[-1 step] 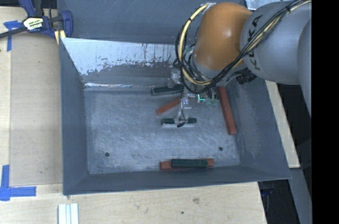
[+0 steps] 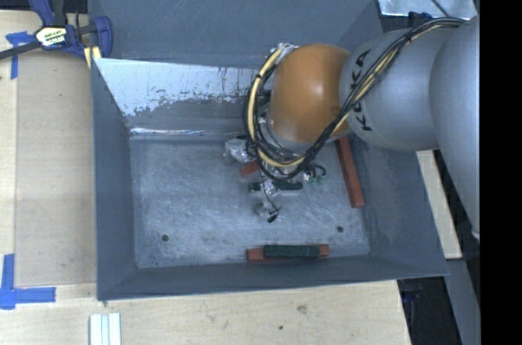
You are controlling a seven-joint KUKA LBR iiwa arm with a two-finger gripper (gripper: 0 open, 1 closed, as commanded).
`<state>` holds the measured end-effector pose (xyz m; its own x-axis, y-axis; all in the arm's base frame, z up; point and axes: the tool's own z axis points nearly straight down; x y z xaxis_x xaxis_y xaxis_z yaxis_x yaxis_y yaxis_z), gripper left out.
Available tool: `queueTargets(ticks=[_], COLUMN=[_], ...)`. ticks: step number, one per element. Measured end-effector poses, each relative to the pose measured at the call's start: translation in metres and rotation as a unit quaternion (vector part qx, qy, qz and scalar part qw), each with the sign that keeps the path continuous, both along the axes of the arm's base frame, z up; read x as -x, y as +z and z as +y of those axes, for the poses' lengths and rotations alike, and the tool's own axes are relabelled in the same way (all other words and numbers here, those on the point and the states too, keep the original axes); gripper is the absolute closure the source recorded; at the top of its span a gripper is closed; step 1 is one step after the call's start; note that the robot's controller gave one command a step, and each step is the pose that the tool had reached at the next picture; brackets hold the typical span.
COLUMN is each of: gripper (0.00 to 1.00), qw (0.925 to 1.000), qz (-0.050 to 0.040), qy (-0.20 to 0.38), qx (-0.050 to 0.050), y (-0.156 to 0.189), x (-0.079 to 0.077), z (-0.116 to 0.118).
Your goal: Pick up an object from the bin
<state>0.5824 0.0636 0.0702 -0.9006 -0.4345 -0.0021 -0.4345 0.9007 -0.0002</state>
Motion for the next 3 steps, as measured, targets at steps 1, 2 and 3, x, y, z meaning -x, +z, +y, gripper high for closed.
queueTargets(ticks=[1, 2, 3], gripper=[0.00, 1.00, 1.00], qw=[0.9900, 0.9899, 0.9946], qz=[-0.0020, -0.0018, -0.0055], qy=[0.141, 0.142, 0.104], qx=[0.002, 0.000, 0.001], y=[0.000, 0.001, 0.165], x=[-0.021, -0.021, -0.023], z=[-0.065, -0.062, -0.061])
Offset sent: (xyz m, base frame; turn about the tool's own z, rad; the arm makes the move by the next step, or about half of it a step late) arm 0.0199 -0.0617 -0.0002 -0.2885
